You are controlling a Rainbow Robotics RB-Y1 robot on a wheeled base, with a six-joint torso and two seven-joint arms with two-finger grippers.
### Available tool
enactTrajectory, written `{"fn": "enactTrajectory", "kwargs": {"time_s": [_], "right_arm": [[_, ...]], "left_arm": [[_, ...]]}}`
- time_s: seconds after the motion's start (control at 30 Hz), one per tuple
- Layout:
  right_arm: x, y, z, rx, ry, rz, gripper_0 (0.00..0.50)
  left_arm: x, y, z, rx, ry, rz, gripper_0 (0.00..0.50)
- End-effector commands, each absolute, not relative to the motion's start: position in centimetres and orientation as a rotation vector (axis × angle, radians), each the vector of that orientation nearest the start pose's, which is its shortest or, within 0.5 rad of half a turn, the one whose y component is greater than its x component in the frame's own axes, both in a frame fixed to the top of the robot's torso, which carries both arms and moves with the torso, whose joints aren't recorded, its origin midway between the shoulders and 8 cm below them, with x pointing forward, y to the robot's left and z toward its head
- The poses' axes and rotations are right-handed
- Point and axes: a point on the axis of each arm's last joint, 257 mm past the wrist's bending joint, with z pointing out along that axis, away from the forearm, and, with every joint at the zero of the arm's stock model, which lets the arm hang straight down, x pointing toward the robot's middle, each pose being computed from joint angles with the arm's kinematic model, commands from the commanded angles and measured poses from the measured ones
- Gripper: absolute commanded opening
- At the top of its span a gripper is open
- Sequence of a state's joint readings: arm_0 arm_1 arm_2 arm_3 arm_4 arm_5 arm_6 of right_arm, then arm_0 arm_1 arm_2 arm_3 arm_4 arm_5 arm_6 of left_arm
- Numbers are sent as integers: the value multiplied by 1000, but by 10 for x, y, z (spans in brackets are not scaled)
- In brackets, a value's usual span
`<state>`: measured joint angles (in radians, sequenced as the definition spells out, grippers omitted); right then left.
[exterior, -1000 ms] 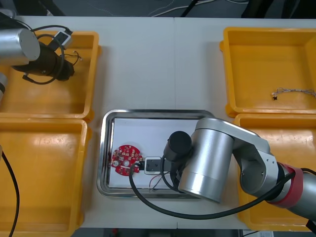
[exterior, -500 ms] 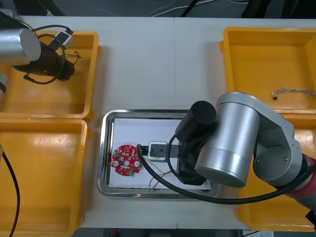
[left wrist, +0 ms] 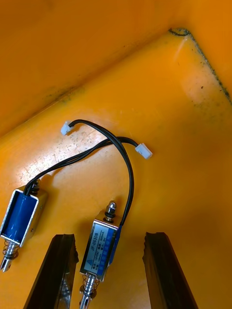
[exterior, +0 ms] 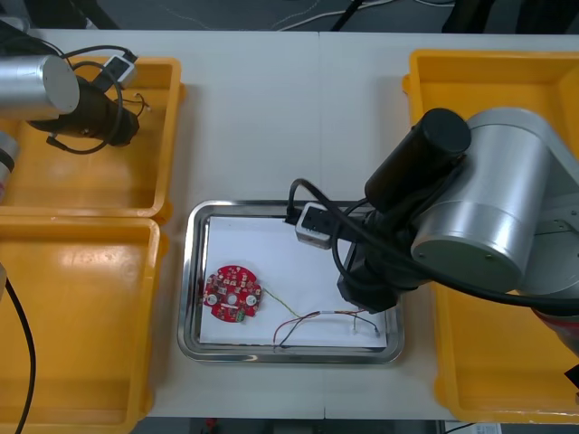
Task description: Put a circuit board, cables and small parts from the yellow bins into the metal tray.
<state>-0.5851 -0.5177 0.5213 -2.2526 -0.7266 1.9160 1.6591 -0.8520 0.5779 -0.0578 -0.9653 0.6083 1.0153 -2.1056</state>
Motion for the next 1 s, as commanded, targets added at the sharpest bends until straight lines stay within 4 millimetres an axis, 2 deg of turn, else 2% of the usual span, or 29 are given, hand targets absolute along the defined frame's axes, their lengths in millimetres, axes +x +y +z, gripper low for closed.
{"fn": "enactTrajectory", "kwargs": {"time_s": [0.03, 0.2, 0.23, 0.3, 0.37, 0.4, 0.43, 0.73, 1.0], "right_arm": [[362, -100, -174, -1351, 2318, 8, 500], [369, -121, -157, -1142, 2410, 89, 500], [370, -126, -155, -1106, 2426, 96, 500], [373, -135, -151, -1036, 2451, 111, 500], [376, -145, -146, -959, 2475, 123, 500], [377, -151, -145, -917, 2487, 122, 500], [378, -156, -144, -889, 2497, 120, 500], [388, -215, -134, -566, 2576, 81, 500], [388, -270, -126, -260, 2608, 73, 500]], "left_arm": [[678, 313, -161, 709, 2178, 243, 389], [680, 316, -166, 700, 2175, 248, 364], [680, 317, -167, 700, 2173, 250, 343], [680, 317, -167, 701, 2175, 251, 271], [680, 317, -167, 701, 2175, 251, 145], [680, 317, -167, 698, 2175, 248, 48], [680, 317, -167, 696, 2175, 247, 0], [677, 313, -169, 685, 2190, 204, 0], [647, 340, -160, 692, 2262, 192, 0]]}}
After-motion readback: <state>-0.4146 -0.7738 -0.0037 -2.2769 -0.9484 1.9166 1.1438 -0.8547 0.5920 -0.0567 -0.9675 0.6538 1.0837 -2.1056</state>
